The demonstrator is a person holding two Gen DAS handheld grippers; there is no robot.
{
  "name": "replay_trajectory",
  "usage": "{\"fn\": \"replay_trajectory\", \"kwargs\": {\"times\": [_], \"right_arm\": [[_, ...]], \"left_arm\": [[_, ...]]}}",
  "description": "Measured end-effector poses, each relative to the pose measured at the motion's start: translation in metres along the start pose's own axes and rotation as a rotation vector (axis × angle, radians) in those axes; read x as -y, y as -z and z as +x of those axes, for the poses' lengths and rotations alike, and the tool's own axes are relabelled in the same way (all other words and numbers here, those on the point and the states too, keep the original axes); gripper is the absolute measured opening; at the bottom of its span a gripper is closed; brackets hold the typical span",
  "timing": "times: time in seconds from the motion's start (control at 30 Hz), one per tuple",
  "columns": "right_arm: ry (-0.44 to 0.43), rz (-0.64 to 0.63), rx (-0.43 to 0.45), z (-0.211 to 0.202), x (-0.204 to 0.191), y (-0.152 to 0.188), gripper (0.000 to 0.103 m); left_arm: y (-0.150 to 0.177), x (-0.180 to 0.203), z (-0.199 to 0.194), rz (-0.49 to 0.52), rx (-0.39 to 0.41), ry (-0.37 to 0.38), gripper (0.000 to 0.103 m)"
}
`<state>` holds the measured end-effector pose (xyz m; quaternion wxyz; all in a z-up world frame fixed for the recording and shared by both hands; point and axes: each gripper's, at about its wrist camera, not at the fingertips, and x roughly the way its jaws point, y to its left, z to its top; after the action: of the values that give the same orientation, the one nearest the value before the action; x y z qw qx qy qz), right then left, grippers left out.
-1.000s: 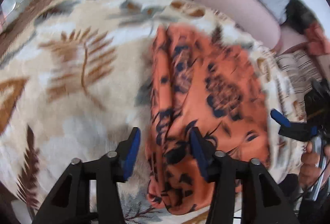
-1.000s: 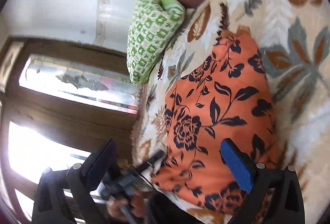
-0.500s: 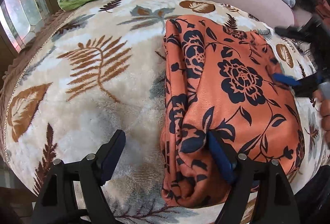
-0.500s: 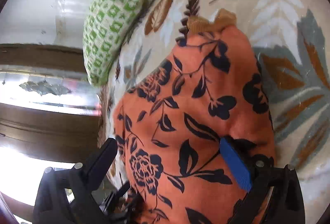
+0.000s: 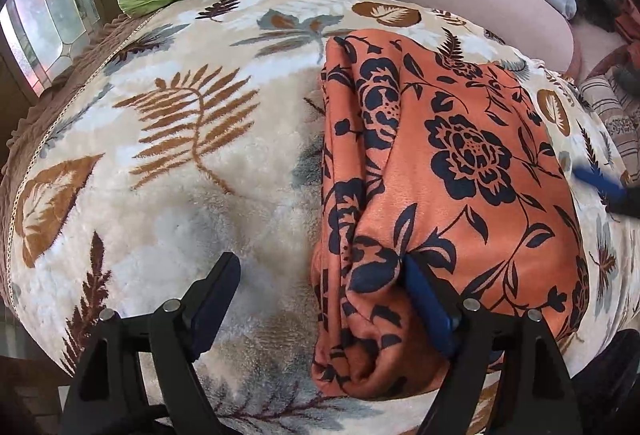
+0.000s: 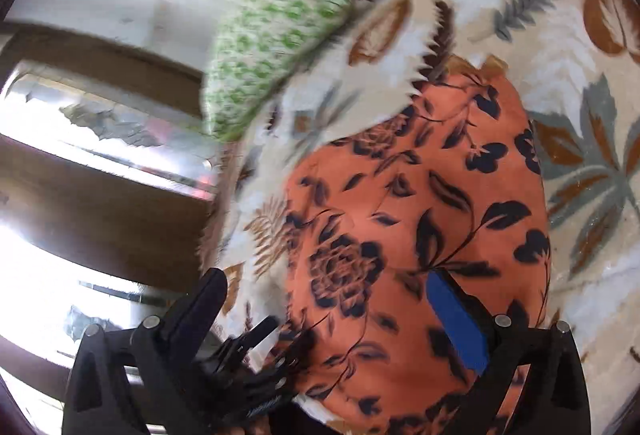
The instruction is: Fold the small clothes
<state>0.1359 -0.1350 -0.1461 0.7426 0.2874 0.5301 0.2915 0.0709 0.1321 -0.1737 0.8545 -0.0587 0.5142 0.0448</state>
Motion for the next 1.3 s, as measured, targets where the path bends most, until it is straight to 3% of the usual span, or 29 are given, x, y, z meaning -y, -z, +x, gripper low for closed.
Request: {"fn": "replay_trajectory", "kwargs": {"times": [0.07,0.2,0.37,0.47,0.5,0.63,0.77,0.97,1.13,1.17,1.2,1.23,1.3], "right_arm": [[0.048,0.062,-0.089,0.024,0.028,0.011,0.102],[-0.024,0.103,-0.02,-0.006,0.019,0.009,0.102],[-0.095,0.015,0.053,-0.045,0.012,0.025,0.102],[-0.015,0.097,-0.09,-0.003,0.054,0.03,0.102],[-0.057,0.105,-0.035,-0.015,0.054,0.03,0.102],[-0.139,0.067,0.049,-0.061,0.037,0.022,0.102],[-0.048,0.057,0.1,-0.082,0.056,0.012,0.102],[-0.145,0.163,0.067,-0.062,0.102,-0.011,0.102],[-0.059,0.17,-0.019,-0.008,0.111,-0.021,0.101],[-0.038,0.122,-0.024,-0.006,0.103,-0.023,0.098],[-0.029,0.093,-0.053,0.001,0.097,-0.024,0.083],[-0.004,0.095,-0.084,0.008,0.097,-0.024,0.078],[0.001,0.09,-0.077,0.012,0.099,-0.024,0.077]], "left_arm": [[0.0,0.0,0.002,-0.006,-0.01,0.0,0.086],[-0.002,-0.007,-0.011,-0.028,0.011,0.018,0.086],[-0.008,-0.013,-0.028,-0.078,0.075,0.056,0.086],[-0.011,-0.012,-0.022,-0.083,0.041,0.046,0.086],[-0.011,-0.013,-0.025,-0.086,0.045,0.053,0.086],[-0.019,-0.02,-0.036,-0.099,0.101,0.119,0.086],[-0.042,-0.026,-0.028,-0.114,0.101,0.252,0.086],[-0.069,-0.028,0.014,-0.142,0.008,0.442,0.086],[-0.064,-0.03,0.049,-0.207,-0.085,0.501,0.085],[-0.063,-0.028,0.048,-0.188,-0.074,0.5,0.085],[-0.063,-0.025,0.047,-0.165,-0.072,0.5,0.085],[-0.062,-0.023,0.048,-0.147,-0.078,0.494,0.085],[-0.062,-0.018,0.05,-0.122,-0.085,0.475,0.085]]}}
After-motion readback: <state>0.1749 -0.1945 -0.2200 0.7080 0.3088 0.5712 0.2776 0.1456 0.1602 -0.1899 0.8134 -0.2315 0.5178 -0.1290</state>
